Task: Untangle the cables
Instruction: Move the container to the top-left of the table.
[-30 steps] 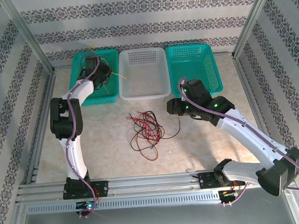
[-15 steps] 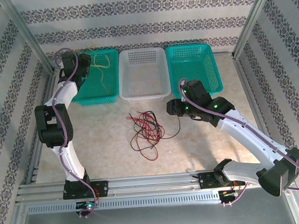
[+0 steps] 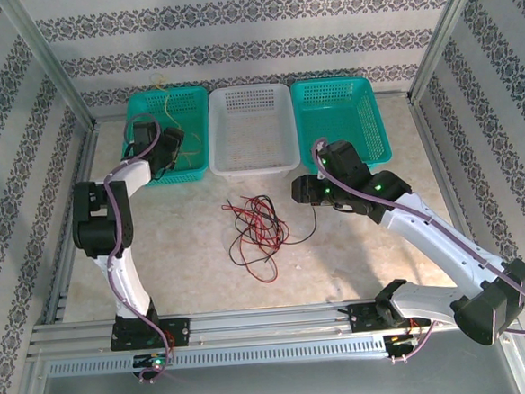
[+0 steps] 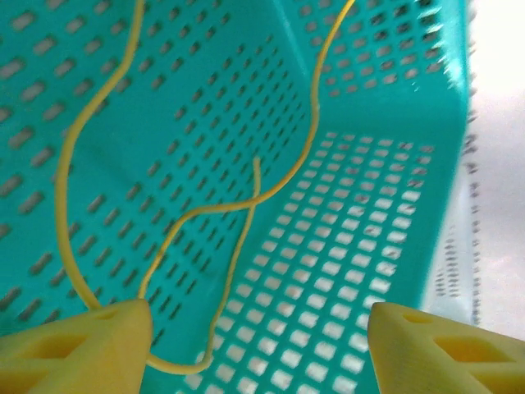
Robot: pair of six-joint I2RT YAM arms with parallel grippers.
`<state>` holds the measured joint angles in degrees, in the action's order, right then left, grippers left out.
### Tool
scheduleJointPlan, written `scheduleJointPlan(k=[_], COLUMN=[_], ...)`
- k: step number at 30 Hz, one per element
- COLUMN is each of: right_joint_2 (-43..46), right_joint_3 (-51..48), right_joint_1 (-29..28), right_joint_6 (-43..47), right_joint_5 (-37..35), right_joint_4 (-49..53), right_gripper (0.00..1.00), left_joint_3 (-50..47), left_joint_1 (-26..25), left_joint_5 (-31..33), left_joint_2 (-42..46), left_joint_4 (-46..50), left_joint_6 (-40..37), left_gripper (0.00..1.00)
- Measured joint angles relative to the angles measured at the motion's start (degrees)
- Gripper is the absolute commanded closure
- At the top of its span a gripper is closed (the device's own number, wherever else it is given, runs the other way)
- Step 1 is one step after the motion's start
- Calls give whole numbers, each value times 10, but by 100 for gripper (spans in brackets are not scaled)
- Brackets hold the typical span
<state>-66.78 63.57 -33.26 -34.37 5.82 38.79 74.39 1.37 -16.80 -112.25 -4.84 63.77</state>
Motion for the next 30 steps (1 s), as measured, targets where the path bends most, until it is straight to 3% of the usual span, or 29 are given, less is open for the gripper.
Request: scheduleJointPlan(k=[15,21,30], right_joint_2=[-12,-34,-121], right_joint_3=[-9,-58,-82], right_joint_1=[19,53,66], right_joint_6=[0,-1,4], right_joint_5=[-11,-20,-39], right_joint_4=[-4,-9,-14], right_gripper=[53,52,51], left_joint_3=[-79,-80,-25], left_joint_1=[-2,-2,-2], left_joint_5=[-29,-42,-82], left_joint_2=[78,82,93], left_joint_4=[40,44,57], left_joint_6=[-66,-78,-83], left_gripper=[38,25,23])
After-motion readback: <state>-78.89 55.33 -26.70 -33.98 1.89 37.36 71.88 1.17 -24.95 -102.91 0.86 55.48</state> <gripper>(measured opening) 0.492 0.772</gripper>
